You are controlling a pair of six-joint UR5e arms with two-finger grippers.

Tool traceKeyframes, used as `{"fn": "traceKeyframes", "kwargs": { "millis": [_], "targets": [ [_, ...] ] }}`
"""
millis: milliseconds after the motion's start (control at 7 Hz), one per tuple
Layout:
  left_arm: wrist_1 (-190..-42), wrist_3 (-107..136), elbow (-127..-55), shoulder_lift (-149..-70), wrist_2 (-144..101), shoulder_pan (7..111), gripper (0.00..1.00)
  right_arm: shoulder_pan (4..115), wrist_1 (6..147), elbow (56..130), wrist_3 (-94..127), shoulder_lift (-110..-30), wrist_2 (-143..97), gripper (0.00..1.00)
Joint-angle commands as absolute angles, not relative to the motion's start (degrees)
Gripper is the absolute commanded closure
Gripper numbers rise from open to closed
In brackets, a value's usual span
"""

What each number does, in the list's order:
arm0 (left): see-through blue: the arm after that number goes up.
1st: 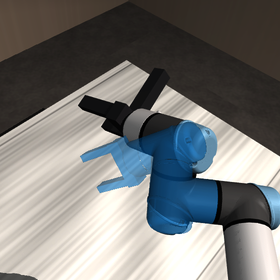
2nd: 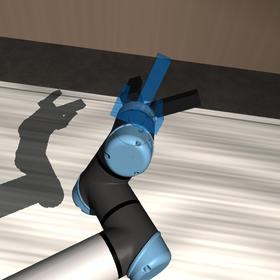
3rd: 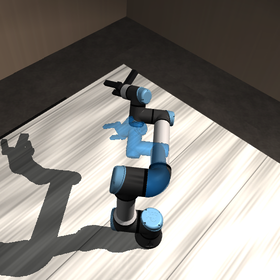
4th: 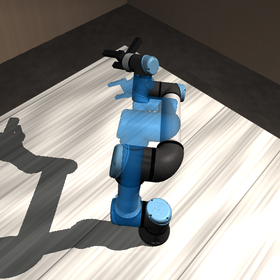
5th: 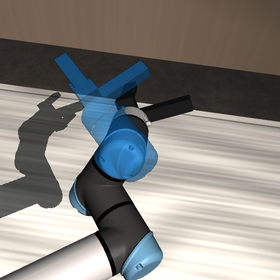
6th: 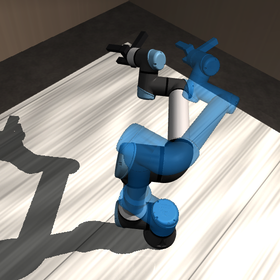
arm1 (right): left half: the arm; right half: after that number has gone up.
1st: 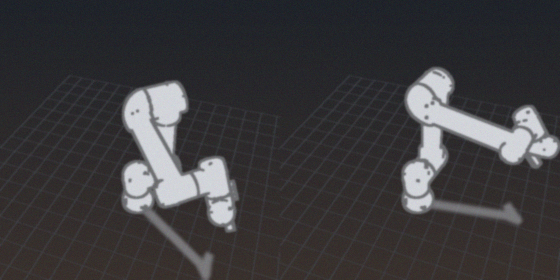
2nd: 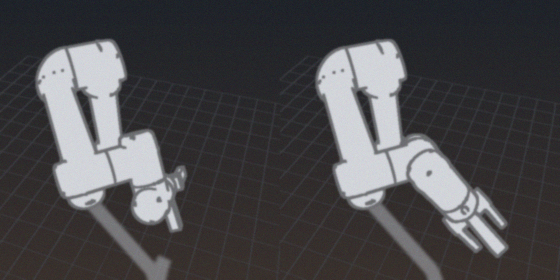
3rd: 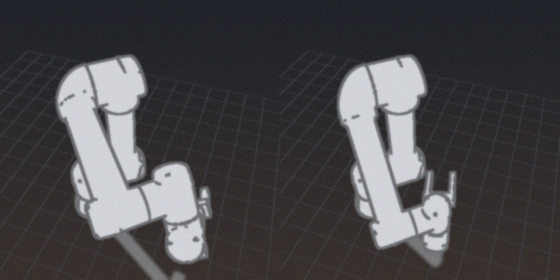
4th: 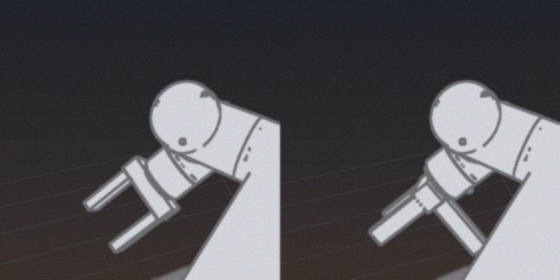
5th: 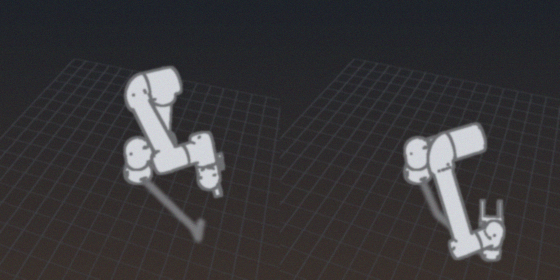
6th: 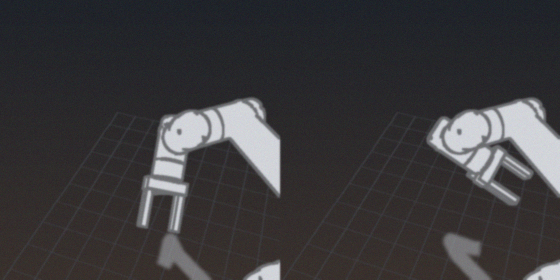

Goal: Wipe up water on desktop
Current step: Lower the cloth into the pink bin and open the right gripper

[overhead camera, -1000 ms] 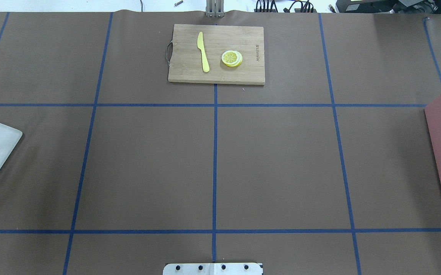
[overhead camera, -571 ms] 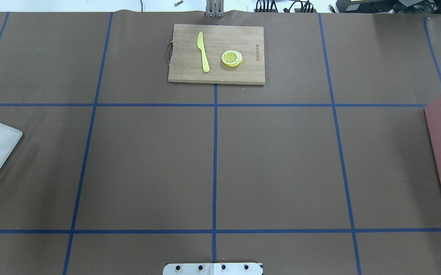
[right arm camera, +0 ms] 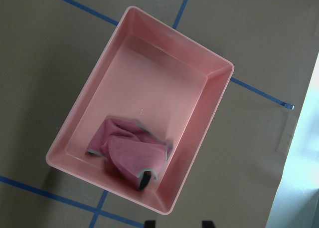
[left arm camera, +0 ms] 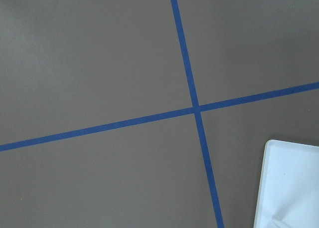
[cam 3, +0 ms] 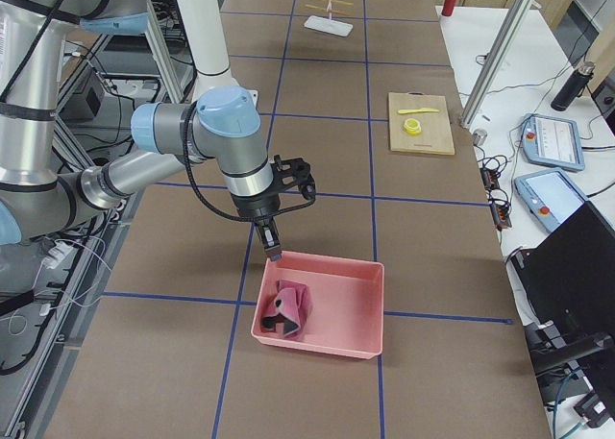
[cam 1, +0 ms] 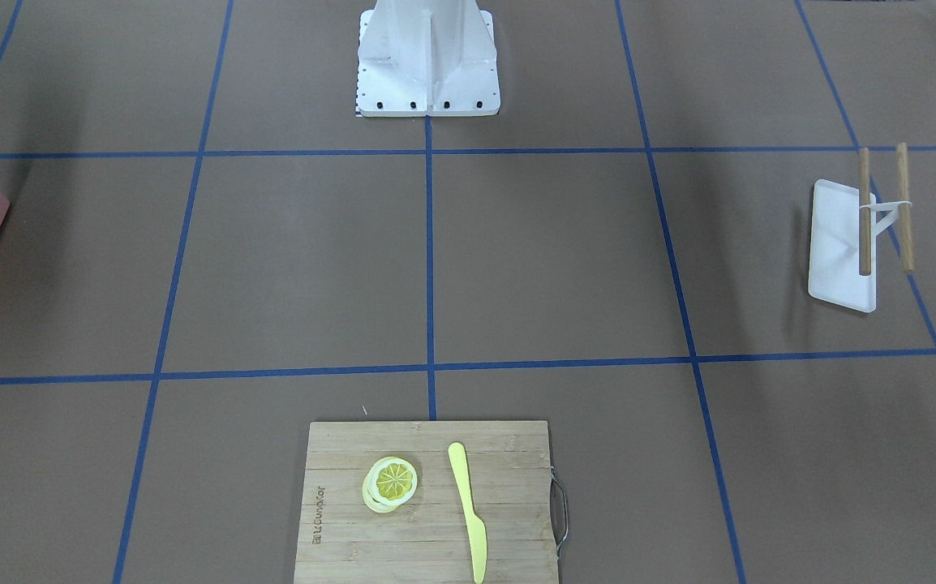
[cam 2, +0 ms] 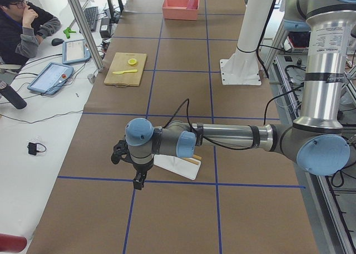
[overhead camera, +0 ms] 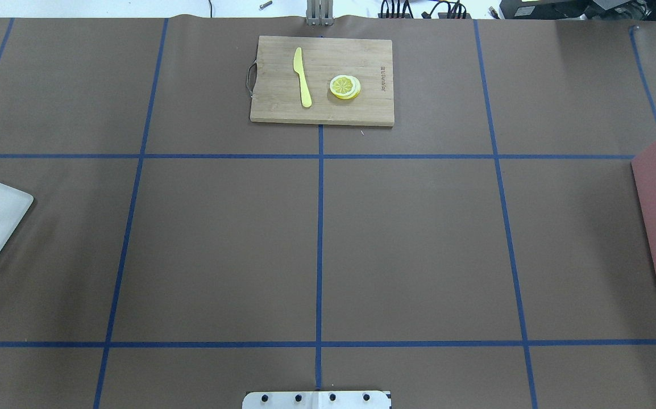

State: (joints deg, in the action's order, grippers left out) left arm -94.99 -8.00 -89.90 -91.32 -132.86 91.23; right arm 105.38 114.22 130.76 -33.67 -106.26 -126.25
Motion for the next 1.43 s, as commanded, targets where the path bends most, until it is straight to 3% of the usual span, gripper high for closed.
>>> {"fn": "traceKeyframes", "kwargs": {
  "millis": [0, 286, 857, 1286],
  "targets": [
    [-94.92, -8.00, -89.91, -91.32, -132.89, 91.23, 0.01, 101.81, 114.08, 130.34, -23.98, -104.95, -130.32, 0.00],
    [-94.92, -8.00, -89.91, -91.32, -132.89, 91.23, 0.01, 94.69, 112.69, 128.25, -9.02, -102.32, -129.90, 0.00],
    [-94.92, -8.00, -89.82, -91.32, -132.89, 91.14, 0.01, 89.92, 83.19, 107.01, 2.87, -102.30, -129.99, 0.00],
    [-94.83, -8.00, -89.82, -91.32, -132.89, 91.14, 0.01, 88.95, 81.66, 105.20, 7.48, -102.74, -130.25, 0.00]
  ]
}}
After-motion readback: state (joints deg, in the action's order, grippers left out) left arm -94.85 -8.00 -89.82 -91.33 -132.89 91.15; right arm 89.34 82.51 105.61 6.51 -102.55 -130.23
